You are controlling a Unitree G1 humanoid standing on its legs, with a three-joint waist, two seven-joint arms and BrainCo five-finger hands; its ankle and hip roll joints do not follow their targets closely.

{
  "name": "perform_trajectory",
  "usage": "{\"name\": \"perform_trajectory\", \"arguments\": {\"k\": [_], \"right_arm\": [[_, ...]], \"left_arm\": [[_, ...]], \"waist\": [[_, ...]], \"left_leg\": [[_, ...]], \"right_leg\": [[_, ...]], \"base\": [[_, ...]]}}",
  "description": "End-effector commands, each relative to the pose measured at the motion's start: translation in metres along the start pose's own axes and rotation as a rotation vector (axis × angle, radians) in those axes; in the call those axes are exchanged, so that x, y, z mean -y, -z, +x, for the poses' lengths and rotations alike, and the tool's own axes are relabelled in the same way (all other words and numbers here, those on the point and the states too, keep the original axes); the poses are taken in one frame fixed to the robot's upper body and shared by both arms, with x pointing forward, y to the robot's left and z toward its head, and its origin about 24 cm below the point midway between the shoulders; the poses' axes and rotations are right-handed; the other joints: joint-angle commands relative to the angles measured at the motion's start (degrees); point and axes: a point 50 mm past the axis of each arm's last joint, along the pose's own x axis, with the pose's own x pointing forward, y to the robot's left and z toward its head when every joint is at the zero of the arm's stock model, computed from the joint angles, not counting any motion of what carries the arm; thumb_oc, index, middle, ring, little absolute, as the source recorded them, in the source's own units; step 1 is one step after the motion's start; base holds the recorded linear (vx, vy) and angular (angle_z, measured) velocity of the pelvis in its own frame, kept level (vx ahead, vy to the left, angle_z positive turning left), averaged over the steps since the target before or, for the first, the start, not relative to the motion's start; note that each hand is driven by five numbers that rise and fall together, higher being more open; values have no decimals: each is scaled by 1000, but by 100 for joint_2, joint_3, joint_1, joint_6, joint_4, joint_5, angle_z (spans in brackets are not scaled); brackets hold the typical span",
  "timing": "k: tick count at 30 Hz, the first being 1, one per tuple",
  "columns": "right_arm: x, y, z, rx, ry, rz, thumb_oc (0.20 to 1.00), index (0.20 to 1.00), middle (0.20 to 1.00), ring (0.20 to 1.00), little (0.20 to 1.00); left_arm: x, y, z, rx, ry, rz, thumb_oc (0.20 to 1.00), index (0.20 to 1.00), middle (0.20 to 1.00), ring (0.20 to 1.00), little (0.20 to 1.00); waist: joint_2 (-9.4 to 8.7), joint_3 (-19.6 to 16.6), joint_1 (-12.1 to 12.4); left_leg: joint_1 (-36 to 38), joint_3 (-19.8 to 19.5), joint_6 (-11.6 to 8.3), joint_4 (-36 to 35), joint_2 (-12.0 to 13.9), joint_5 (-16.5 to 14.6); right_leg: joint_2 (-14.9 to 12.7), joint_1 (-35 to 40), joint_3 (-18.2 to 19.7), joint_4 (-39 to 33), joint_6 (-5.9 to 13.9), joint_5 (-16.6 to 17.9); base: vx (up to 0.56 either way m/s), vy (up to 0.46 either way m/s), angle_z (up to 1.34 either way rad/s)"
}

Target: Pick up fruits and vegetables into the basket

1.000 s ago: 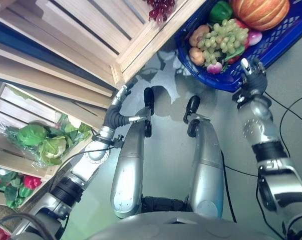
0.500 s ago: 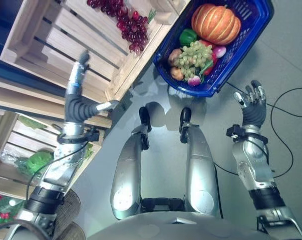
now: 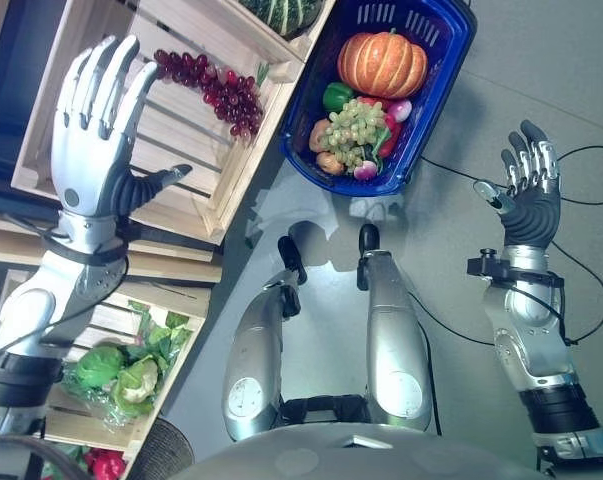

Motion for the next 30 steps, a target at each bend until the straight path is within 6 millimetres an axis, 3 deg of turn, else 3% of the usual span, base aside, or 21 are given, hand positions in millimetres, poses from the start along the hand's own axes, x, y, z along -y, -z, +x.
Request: {"name": "perform_trajectory", "arguments": {"k": [1,7,16,30], "right_arm": [[7,-36,7,188,-108,-54,1000,1000,1000,1000,1000],[-9,-42,16,217,-316,-104,1000,1000,1000,1000,1000],[-29,-43,24,189,-498,-116,1000,1000,1000,1000,1000],[-44,-47,36,189,-539,-80,1000,1000,1000,1000,1000]], "left_arm": [[8,11,5,21,60,144,1000,1000,1000,1000,1000],[30,27,14,22,218,238,1000,1000,1000,1000,1000],[67,38,0,-34,438,274,1000,1000,1000,1000,1000],[94,59,-15,-167,620,335,1000,1000,1000,1000,1000]], "waist": [[533,-262,-406],[595,-262,-633],[582,-262,-784],[462,-262,-807]], "left_leg": [[-14,70,68,607,-239,-753],[-51,219,70,678,-229,-789],[-383,404,95,892,-151,-811],[-1201,469,120,1376,-41,-1034]], "right_leg": [[223,310,-140,-432,299,-17],[252,158,85,-348,326,-29],[307,-257,285,-130,300,-25],[457,-1083,466,348,334,-157]], "base": [[62,132,-13],[61,114,-22],[37,51,-16],[26,14,-5]]}}
